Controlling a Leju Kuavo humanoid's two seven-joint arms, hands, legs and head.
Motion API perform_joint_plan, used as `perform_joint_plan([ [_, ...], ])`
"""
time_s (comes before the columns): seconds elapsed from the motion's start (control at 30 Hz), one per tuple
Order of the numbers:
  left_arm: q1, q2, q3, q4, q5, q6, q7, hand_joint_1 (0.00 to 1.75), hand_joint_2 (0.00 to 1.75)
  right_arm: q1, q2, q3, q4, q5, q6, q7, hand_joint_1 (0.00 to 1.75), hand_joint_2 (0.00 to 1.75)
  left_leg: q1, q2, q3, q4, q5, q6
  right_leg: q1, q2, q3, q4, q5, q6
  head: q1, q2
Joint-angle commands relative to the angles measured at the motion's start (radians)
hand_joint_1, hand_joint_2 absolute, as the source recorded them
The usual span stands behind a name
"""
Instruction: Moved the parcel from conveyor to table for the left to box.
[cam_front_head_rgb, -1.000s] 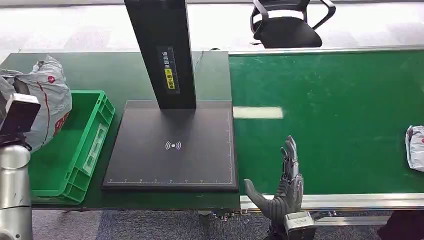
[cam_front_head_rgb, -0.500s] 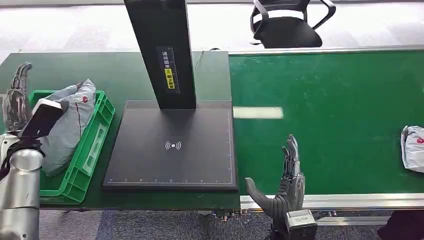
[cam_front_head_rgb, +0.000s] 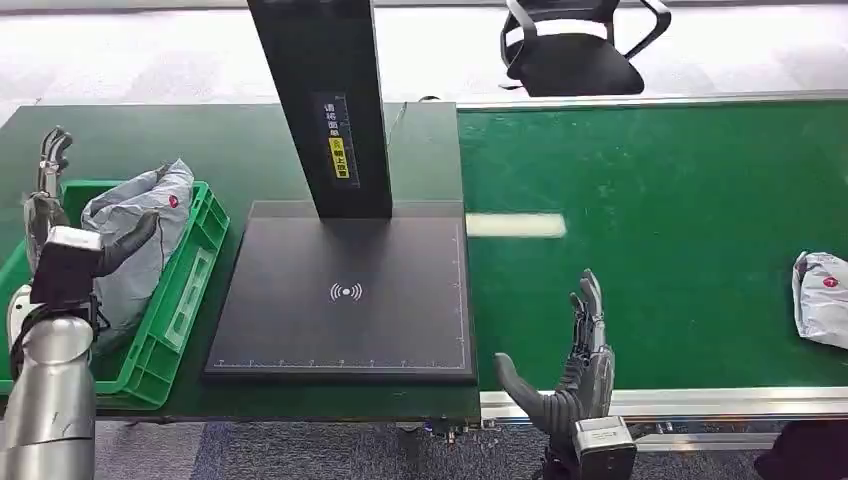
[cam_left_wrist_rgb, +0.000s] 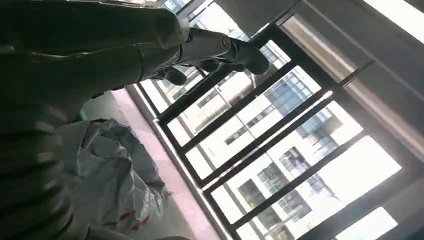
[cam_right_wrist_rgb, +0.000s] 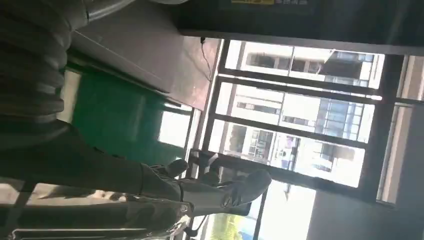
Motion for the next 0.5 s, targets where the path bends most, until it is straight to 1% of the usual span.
perform_joint_plan([
  [0.03, 0.300, -0.182, -0.157, -0.378, 0.027, 0.125, -0.055, 0.00, 1.75, -0.011, -0.011, -0.015, 0.032, -0.013, -0.020, -0.001, 0.00, 1.75, -0.001, -0.001, 0.002, -0.002, -0.001, 0.002, -0.001, -0.002, 0.003, -0.002, 0.000, -0.001, 0.000, 0.000],
  [0.07, 0.289, -0.170, -0.157, -0.369, 0.035, 0.130, -0.052, 0.00, 1.75, -0.011, -0.011, -0.015, 0.032, -0.014, -0.020, -0.002, 0.00, 1.75, -0.001, -0.004, 0.003, -0.002, -0.001, 0.004, 0.000, -0.004, 0.005, -0.004, -0.001, -0.002, 0.002, 0.000],
  [0.13, 0.280, -0.163, -0.150, -0.362, 0.043, 0.128, -0.051, 0.00, 1.75, -0.011, -0.012, -0.015, 0.031, -0.014, -0.020, -0.002, 0.00, 1.75, 0.000, -0.002, 0.001, -0.001, -0.001, 0.002, 0.000, -0.001, 0.002, -0.002, 0.000, -0.002, 0.001, 0.000],
  [0.2, 0.276, -0.161, -0.149, -0.358, 0.046, 0.126, -0.051, 0.00, 1.75, -0.011, -0.012, -0.015, 0.031, -0.014, -0.021, -0.002, 0.00, 1.75, 0.000, -0.002, 0.001, -0.001, -0.001, 0.002, 0.000, -0.002, 0.002, -0.002, 0.000, -0.003, 0.001, 0.000],
  [0.27, 0.369, -0.213, -0.191, -0.419, 0.012, 0.127, -0.087, 0.00, 1.75, -0.016, -0.009, -0.016, 0.030, -0.016, -0.024, -0.002, 0.00, 1.75, 0.000, -0.004, 0.002, -0.002, 0.000, 0.002, 0.001, -0.003, 0.003, -0.003, 0.000, -0.004, 0.001, 0.000],
  [0.3, 0.379, -0.219, -0.200, -0.425, 0.005, 0.134, -0.089, 0.00, 1.75, -0.017, -0.008, -0.016, 0.030, -0.016, -0.024, -0.002, 0.00, 1.75, 0.000, -0.002, 0.003, -0.002, -0.001, 0.002, 0.000, -0.001, 0.003, -0.003, 0.000, -0.002, 0.000, 0.000],
  [0.37, 0.448, -0.273, -0.243, -0.462, -0.026, 0.153, -0.104, 0.00, 1.75, -0.021, -0.006, -0.015, 0.028, -0.014, -0.026, -0.001, 0.00, 1.75, 0.000, -0.001, 0.005, -0.003, -0.001, 0.003, 0.001, 0.000, 0.005, -0.004, 0.000, -0.003, 0.000, 0.000],
  [0.4, 0.473, -0.287, -0.267, -0.473, -0.044, 0.167, -0.110, 0.00, 1.75, -0.024, -0.005, -0.015, 0.027, -0.014, -0.026, 0.000, 0.00, 1.75, 0.000, 0.001, 0.005, -0.003, -0.001, 0.003, 0.000, 0.000, 0.006, -0.003, 0.000, -0.002, 0.000, 0.000],
  [0.43, 0.521, -0.313, -0.303, -0.486, -0.060, 0.194, -0.108, 0.00, 1.75, -0.028, -0.005, -0.014, 0.029, -0.011, -0.025, 0.005, 0.00, 1.75, -0.001, -0.001, 0.005, -0.002, -0.001, 0.003, 0.000, -0.001, 0.006, -0.003, -0.001, -0.002, 0.001, 0.000],
  [0.5, 0.596, -0.337, -0.330, -0.513, -0.047, 0.239, -0.117, 0.00, 1.75, -0.035, -0.005, -0.008, 0.034, -0.010, -0.027, 0.011, 0.00, 1.75, -0.001, -0.002, 0.005, -0.002, -0.001, 0.002, 0.000, -0.001, 0.006, -0.002, -0.001, -0.002, 0.000, 0.000],
])
